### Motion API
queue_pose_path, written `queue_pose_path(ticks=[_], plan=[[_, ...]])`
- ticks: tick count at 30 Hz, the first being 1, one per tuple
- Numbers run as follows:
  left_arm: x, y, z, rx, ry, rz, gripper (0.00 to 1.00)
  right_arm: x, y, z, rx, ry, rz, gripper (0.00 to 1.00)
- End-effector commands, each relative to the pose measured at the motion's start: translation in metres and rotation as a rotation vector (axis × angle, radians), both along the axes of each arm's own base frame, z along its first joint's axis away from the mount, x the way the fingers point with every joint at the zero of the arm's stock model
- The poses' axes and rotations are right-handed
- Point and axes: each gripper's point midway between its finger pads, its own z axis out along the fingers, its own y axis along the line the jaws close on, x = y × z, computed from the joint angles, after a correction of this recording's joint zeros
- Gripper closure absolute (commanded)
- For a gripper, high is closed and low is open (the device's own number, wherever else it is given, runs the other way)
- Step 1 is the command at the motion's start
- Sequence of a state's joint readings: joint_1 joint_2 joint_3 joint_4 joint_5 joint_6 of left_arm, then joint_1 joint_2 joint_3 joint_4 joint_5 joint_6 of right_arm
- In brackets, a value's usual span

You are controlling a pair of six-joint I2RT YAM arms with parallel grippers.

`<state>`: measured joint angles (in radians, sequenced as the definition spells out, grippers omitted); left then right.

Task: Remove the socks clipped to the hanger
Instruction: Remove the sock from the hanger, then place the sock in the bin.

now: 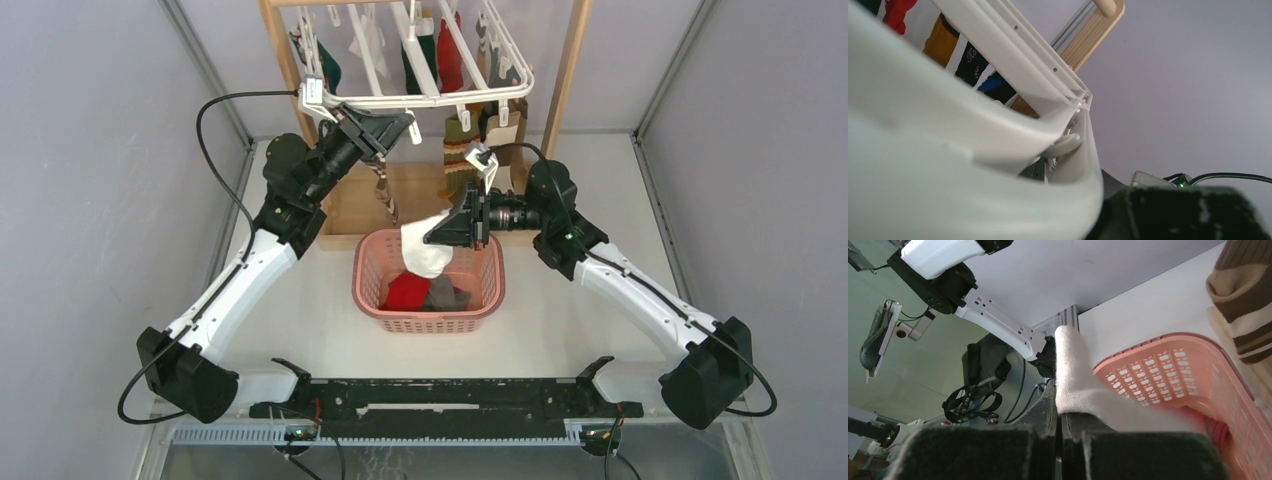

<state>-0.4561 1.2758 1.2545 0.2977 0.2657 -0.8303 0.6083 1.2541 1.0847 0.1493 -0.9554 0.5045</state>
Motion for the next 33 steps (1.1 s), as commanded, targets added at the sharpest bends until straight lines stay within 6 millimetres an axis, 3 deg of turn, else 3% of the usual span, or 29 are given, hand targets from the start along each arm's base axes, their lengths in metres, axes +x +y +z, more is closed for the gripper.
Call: queue_pose_path(ticks=[1,9,13,18,33], plan=[[-0.005,0.005,0.016,-0.009,-0.046,0.006,0.78,-0.011,-0.004,0.007,0.022,-0.062,0.01,1.0],[-0.005,0.007,0.009,-0.002,-0.034,0.009,0.74,-0.006,-0.004,-0.032,-0.059,-0.001,-0.036,1.0],[-0.005,0.008,0.002,0.007,-0.017,0.018,0.64,-0.004,-0.004,-0.055,-0.122,0.013,-0.058,0.98],[-0.005,0.009,-0.002,0.022,-0.013,0.023,0.51,0.0,-0.004,-0.081,-0.212,0.026,-0.1,0.9],[-0.009,0.017,-0.021,0.066,0.035,0.055,0.39,0.022,-0.013,-0.135,-0.438,0.026,-0.287,0.56]])
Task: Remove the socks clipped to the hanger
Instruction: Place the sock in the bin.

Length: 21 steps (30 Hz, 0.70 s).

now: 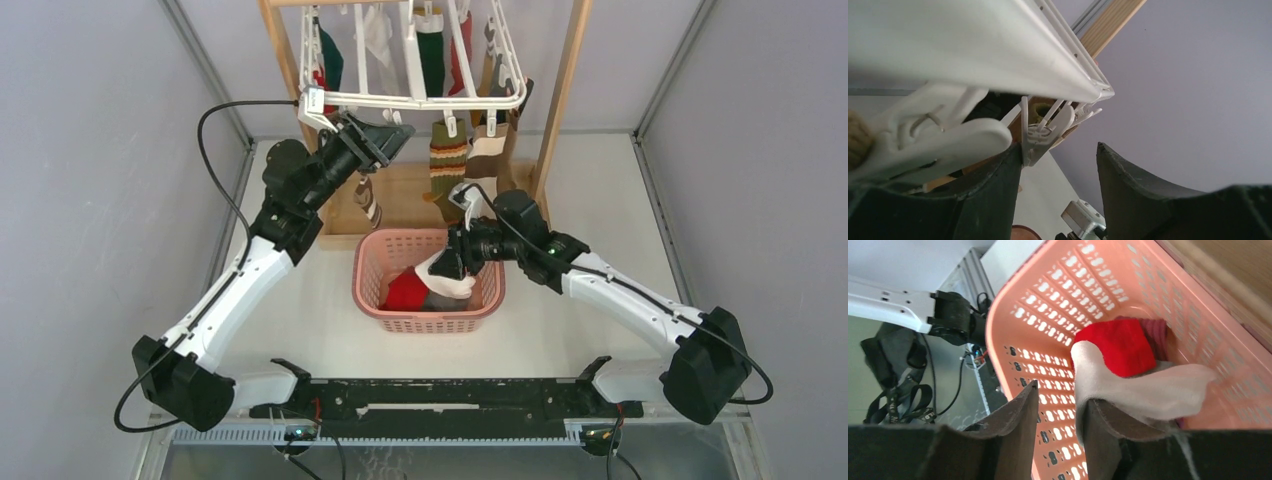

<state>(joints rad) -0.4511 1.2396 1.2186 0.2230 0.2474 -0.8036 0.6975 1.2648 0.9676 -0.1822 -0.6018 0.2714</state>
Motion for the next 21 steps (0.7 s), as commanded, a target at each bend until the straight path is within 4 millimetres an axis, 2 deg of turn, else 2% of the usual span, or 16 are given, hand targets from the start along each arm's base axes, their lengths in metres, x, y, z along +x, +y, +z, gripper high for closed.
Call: queue_pose_path(ticks=[1,3,5,11,16,18,19,20,21], plan=[[-0.009,0.01,-0.001,0.02,-0.017,0.025,0.38,0.012,-0.006,-0.013,-0.095,-0.056,-0.076,0.53],[-0.011,0.011,-0.005,0.036,-0.005,0.028,0.36,0.014,-0.008,-0.02,-0.149,-0.054,-0.102,0.5],[-0.013,0.013,-0.009,0.054,0.004,0.029,0.35,0.014,-0.011,-0.027,-0.21,-0.054,-0.121,0.4],[-0.021,0.02,-0.021,0.102,0.035,0.047,0.33,0.017,-0.028,-0.044,-0.423,-0.117,-0.227,0.32],[-0.029,0.027,-0.033,0.144,0.054,0.061,0.31,0.016,-0.037,-0.046,-0.53,-0.189,-0.271,0.21],[-0.033,0.031,-0.039,0.163,0.062,0.068,0.3,0.015,-0.039,-0.045,-0.544,-0.203,-0.278,0.15],[-0.034,0.032,-0.042,0.175,0.069,0.072,0.3,0.014,-0.039,-0.043,-0.539,-0.204,-0.275,0.05],[-0.035,0.033,-0.045,0.185,0.073,0.073,0.3,0.012,-0.038,-0.041,-0.53,-0.204,-0.27,0.01],[-0.037,0.035,-0.046,0.193,0.073,0.077,0.3,0.011,-0.037,-0.038,-0.515,-0.204,-0.266,0.01]])
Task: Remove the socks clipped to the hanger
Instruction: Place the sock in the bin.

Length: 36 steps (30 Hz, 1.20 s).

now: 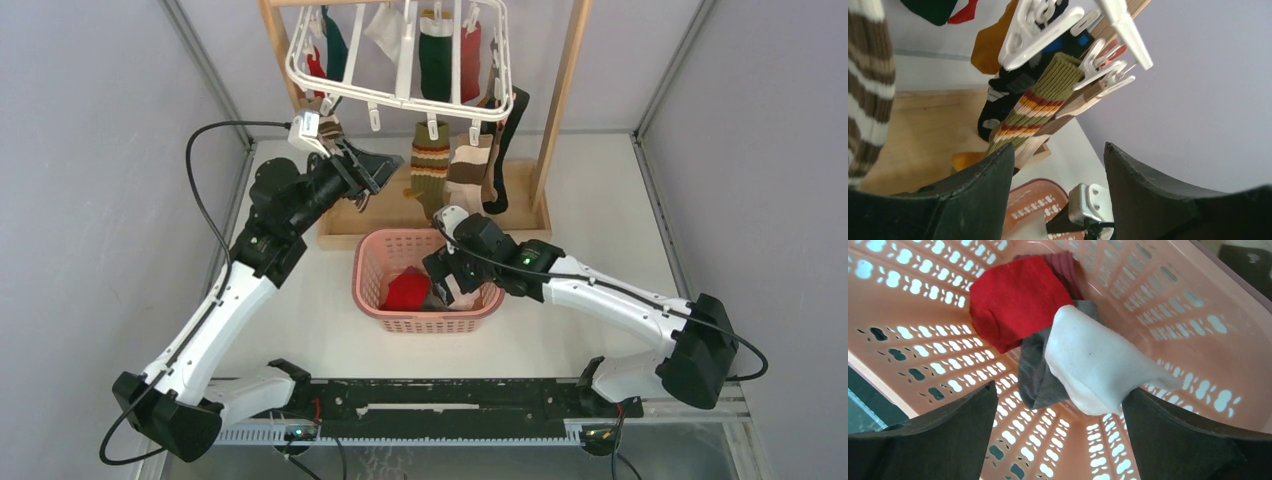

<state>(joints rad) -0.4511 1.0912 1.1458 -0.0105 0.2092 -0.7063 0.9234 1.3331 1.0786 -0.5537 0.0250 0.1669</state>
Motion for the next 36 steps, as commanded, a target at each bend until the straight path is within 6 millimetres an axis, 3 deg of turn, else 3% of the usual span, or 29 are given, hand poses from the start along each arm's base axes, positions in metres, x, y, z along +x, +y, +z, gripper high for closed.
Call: queue_pose_path(ticks=[1,15,16,17,18,21,30,36], plan=[[-0.009,0.012,-0.01,0.062,-0.009,0.026,0.29,0.006,-0.004,0.026,0.016,-0.081,-0.019,0.0],[-0.041,0.031,-0.014,0.114,-0.035,0.038,0.22,-0.015,0.01,0.101,0.323,-0.112,0.064,0.0],[-0.044,0.033,-0.013,0.117,-0.038,0.04,0.21,-0.017,0.01,0.105,0.343,-0.112,0.071,0.0],[-0.046,0.035,-0.012,0.119,-0.043,0.042,0.07,-0.018,0.011,0.109,0.36,-0.11,0.076,0.0],[-0.048,0.037,-0.011,0.122,-0.045,0.046,0.01,-0.019,0.011,0.112,0.373,-0.108,0.077,0.0],[-0.054,0.042,-0.009,0.135,-0.053,0.054,0.0,-0.019,0.009,0.119,0.408,-0.108,0.074,0.0],[-0.062,0.045,-0.01,0.136,-0.042,0.053,0.0,0.005,-0.022,0.147,0.572,-0.111,-0.01,0.0],[-0.065,0.05,-0.002,0.112,-0.051,0.072,0.0,0.034,-0.051,0.159,0.617,-0.164,-0.102,0.04]])
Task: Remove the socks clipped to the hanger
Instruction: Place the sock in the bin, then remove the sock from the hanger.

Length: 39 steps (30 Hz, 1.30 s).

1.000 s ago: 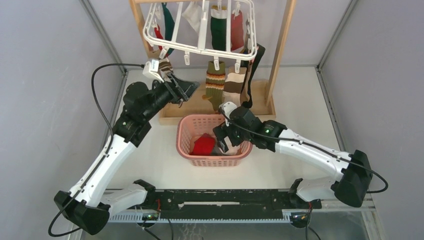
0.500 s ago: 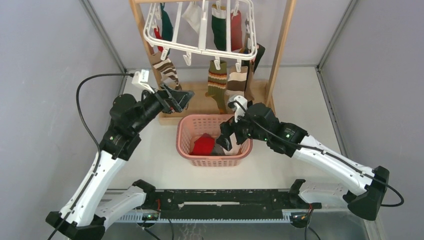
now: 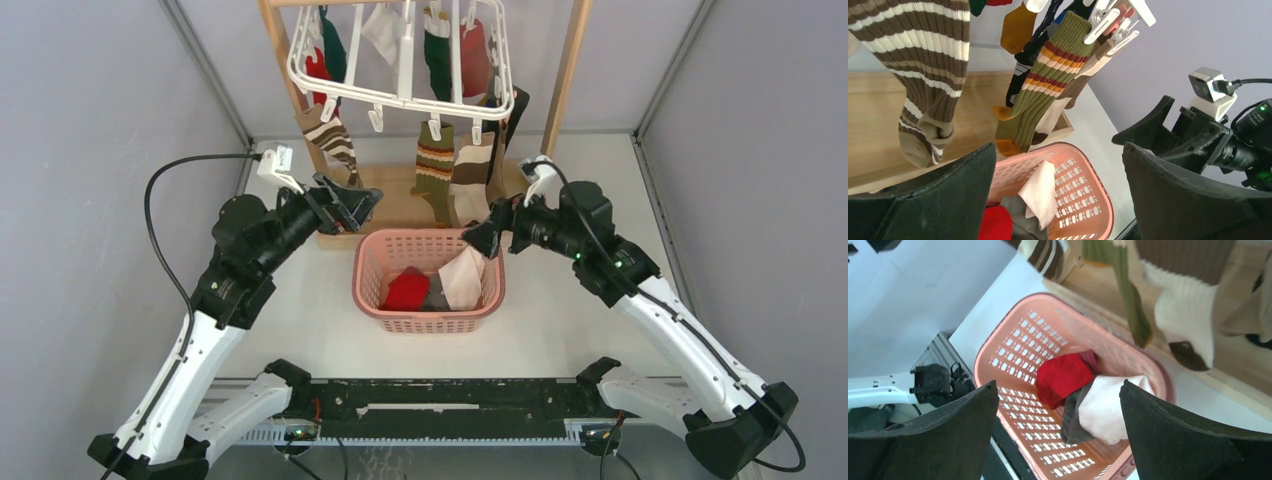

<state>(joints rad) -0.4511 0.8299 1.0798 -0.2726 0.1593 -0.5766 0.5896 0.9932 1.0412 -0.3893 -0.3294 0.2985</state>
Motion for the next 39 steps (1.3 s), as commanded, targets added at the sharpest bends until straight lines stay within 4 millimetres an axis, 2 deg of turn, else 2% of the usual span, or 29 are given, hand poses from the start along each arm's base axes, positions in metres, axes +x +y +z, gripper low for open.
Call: queue_pose_path(ticks=[1,3,8,11,15,21,25,35,39], plan=[[-0.005,0.006,0.011,-0.023,-0.034,0.016,0.0,0.018,-0.011,0.029,0.105,-0.061,-0.032,0.06],[-0.007,0.006,0.012,-0.032,-0.032,0.012,0.0,0.033,-0.024,0.032,0.138,-0.069,-0.08,0.12],[-0.015,0.015,0.014,-0.038,-0.039,0.043,0.0,0.06,-0.042,0.033,0.174,-0.122,-0.117,0.11],[-0.022,0.029,0.011,-0.034,-0.04,0.096,0.0,0.078,-0.047,0.022,0.157,-0.124,-0.125,0.11],[-0.029,0.036,0.001,-0.018,-0.022,0.116,0.0,0.095,-0.049,0.014,0.167,-0.131,-0.115,0.11],[-0.035,0.039,-0.037,0.007,0.059,0.122,0.0,0.106,-0.042,0.015,0.193,-0.167,-0.058,0.11],[-0.039,0.037,-0.052,0.002,0.09,0.105,0.0,0.116,-0.038,0.008,0.19,-0.178,-0.043,0.11],[-0.04,0.033,-0.054,-0.004,0.099,0.087,0.0,0.132,-0.017,-0.013,0.21,-0.165,0.034,0.2],[-0.04,0.032,-0.054,-0.001,0.099,0.079,0.0,0.141,-0.013,-0.019,0.208,-0.185,0.033,0.17]])
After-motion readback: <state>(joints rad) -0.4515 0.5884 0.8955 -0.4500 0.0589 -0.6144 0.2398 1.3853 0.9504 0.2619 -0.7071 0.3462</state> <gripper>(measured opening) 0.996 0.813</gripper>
